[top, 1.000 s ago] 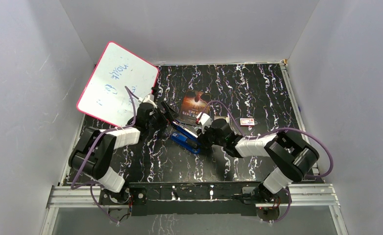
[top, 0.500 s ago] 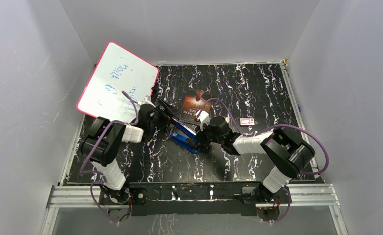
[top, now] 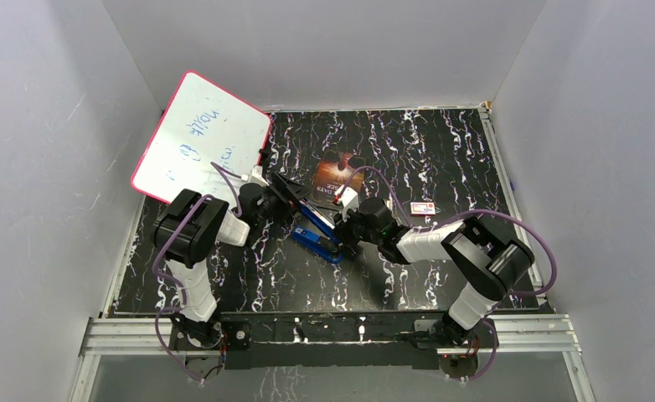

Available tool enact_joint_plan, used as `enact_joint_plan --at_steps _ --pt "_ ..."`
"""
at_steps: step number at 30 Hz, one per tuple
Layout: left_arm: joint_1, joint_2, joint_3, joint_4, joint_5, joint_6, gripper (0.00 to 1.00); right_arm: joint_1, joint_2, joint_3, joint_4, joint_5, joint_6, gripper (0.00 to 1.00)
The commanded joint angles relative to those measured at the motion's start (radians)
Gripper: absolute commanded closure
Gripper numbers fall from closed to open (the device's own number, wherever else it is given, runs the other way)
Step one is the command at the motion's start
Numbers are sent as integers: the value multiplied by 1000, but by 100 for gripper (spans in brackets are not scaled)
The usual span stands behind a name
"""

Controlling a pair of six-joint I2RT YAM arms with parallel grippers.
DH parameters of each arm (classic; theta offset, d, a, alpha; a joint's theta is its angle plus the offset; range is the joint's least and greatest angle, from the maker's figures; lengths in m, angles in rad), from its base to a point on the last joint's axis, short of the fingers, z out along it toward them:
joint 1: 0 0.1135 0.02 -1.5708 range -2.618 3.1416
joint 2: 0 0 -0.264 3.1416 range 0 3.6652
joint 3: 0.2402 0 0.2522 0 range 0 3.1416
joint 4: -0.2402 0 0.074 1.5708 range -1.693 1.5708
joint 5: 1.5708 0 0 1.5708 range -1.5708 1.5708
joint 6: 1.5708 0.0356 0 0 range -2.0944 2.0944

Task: Load the staples into the stapler

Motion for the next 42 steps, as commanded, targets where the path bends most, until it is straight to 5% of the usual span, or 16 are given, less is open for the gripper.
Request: enact_joint_plan --at_steps 1,11,23,28,42 --pt "-19 -1 -16 108 82 9 19 14 27 69 69 -109 -32 100" --pt "-15 -15 11 127 29 82 36 14 -41 22 -88 -68 -37 100" --pt "-11 -30 29 99 35 187 34 14 -123 -28 -169 0 -28 100" --pt "-20 -125 65 -87 3 336 28 13 -63 19 -129 -4 -26 100" --pt "-121 -236 111 -299 -133 562 37 10 -25 28 -52 13 -25 100"
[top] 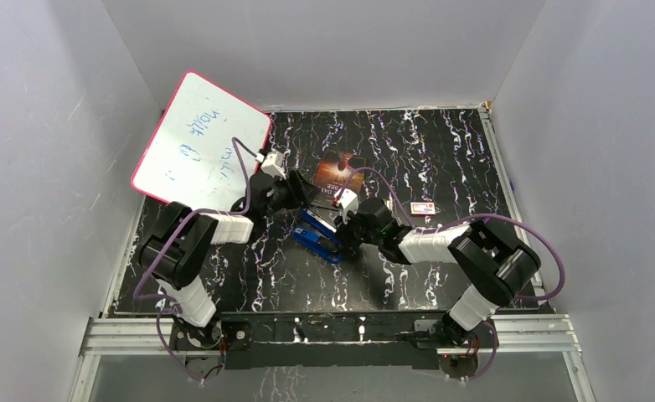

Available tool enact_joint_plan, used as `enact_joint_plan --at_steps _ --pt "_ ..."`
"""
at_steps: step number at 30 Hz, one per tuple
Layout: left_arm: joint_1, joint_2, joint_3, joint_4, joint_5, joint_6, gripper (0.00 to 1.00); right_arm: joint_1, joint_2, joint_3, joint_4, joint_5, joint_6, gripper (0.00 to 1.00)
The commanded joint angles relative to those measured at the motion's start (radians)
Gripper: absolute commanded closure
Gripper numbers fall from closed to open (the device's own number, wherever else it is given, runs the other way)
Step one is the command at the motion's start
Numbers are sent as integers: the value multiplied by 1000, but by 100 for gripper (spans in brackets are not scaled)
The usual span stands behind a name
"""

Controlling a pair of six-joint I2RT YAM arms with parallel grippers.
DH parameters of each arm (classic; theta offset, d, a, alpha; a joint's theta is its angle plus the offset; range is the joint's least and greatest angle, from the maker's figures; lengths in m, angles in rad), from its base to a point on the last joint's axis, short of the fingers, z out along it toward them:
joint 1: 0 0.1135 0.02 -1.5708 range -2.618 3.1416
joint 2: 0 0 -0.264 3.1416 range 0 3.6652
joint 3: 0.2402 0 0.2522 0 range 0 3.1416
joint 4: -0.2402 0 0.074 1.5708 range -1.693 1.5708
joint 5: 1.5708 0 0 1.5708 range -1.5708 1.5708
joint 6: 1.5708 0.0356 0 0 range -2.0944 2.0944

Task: Load the staples into the stapler

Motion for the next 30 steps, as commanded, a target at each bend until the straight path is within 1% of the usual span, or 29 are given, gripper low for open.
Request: enact_joint_plan --at_steps 1,4,11,13,15,20,26,30 --pt "-40 -68 30 -64 -64 110 36 3 9 9 67 13 2 100" --pt "-77 -88 28 -94 -112 150 34 3 -6 -15 122 39 17 100" --pt "-166 -110 32 -147 -214 244 24 2 -22 -43 200 56 35 100" --pt "-180 -118 30 -160 -232 271 20 2 -28 -58 239 60 46 96" --pt "-190 -124 28 -167 -241 291 18 2 -30 -68 276 60 58 95" --pt "-214 -143 23 -176 -231 315 12 2 -13 -80 366 60 75 83" --pt "-234 -180 19 -186 -208 310 9 2 -11 -84 383 52 82 69" --pt "-238 -213 23 -203 -185 287 7 2 -14 -96 390 52 82 62"
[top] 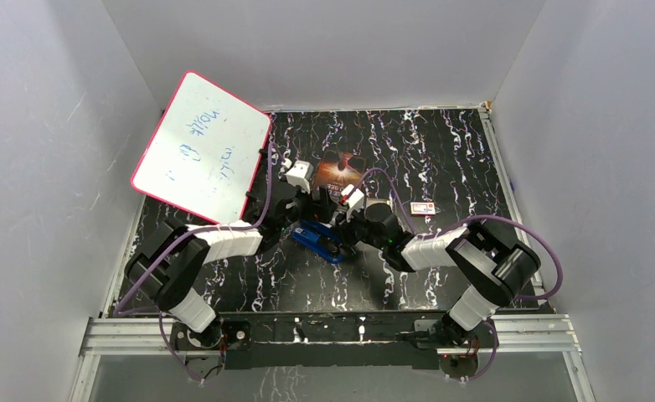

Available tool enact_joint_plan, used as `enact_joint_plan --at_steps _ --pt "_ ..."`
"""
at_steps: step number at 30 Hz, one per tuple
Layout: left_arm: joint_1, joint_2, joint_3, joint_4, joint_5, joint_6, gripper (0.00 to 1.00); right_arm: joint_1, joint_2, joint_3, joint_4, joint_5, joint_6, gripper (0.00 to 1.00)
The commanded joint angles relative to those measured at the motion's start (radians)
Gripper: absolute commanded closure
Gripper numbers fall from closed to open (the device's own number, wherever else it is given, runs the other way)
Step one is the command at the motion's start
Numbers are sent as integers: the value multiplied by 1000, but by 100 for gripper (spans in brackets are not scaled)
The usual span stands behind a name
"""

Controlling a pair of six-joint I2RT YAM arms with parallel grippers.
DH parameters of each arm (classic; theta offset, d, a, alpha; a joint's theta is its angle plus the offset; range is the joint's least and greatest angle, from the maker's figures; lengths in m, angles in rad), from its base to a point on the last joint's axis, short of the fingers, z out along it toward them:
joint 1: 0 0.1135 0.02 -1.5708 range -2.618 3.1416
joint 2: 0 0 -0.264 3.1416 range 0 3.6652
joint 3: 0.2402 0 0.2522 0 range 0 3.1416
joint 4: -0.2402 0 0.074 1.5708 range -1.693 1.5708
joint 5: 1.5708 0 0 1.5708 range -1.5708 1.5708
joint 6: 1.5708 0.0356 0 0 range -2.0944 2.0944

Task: Load the staples into the stapler

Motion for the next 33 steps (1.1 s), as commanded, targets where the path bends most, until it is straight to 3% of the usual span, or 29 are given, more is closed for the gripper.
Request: enact_joint_plan --at_steps 1,9,15,21,28,33 --pt "-22 -95 12 -6 57 -32 7 -3 -14 -11 122 20 16 62" --pt "-23 -181 22 -67 104 -67 5 -5 -36 -45 126 46 11 57" --pt "-18 -269 75 -271 97 30 3 -5 -213 -53 -94 23 -9 49" --pt "-12 -301 222 -620 225 346 5 -5 -417 -17 -428 67 64 46" --pt "-12 -473 62 -602 455 792 8 -5 -576 -30 -617 56 194 45" --pt "5 -395 68 -732 613 1086 12 -5 -677 -73 -631 19 193 44"
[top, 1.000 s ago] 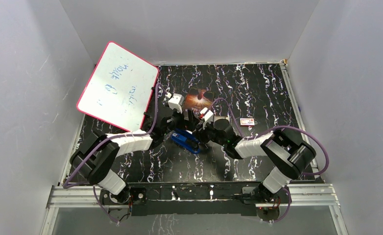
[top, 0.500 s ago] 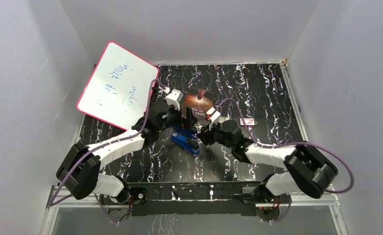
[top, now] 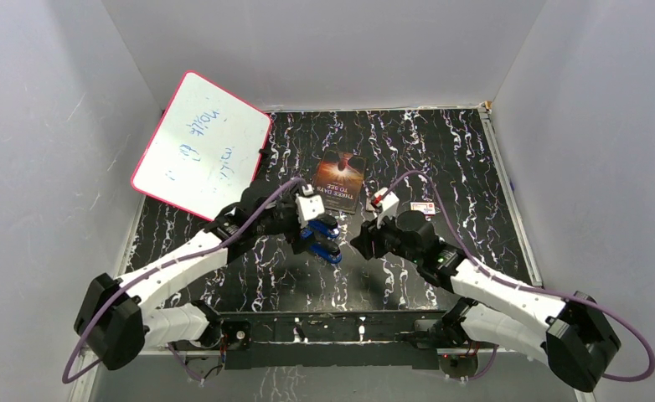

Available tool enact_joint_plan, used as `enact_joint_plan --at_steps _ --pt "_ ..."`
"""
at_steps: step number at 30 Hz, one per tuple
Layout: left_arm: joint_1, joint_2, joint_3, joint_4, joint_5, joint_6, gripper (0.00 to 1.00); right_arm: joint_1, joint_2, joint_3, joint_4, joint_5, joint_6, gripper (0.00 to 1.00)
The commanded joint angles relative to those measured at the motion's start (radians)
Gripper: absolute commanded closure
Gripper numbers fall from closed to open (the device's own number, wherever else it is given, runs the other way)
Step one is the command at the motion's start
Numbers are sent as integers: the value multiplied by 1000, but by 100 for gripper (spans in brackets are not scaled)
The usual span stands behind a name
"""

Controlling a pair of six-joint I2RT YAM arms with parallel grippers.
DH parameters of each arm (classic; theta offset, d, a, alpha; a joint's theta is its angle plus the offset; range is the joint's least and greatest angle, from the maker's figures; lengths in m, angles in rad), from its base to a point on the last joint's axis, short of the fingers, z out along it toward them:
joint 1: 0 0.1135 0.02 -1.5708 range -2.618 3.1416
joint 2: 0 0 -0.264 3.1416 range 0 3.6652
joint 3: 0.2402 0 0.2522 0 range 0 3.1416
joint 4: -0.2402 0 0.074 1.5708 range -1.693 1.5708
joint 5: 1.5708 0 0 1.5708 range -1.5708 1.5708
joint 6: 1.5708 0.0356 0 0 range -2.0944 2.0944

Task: Load the staples into the stapler

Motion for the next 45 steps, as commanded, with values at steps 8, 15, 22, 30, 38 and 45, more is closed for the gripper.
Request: enact_joint_plan --at_steps 8,15,22,30,38,45 --pt "164 304 114 -283 445 615 23 -4 -86 1 -93 -76 -32 43" --pt "169 426 129 -177 381 640 25 -5 -51 10 -79 -97 -33 42" --pt "170 522 186 -247 353 661 37 -4 -50 7 -72 -91 -28 42" --pt "131 478 141 -299 249 626 54 -4 -47 2 -59 -77 -18 43" --pt "-60 491 186 -265 39 114 80 -5 -170 -48 -88 227 260 43" --pt "-176 562 237 -115 -169 -382 89 -5 -332 -261 21 461 811 41"
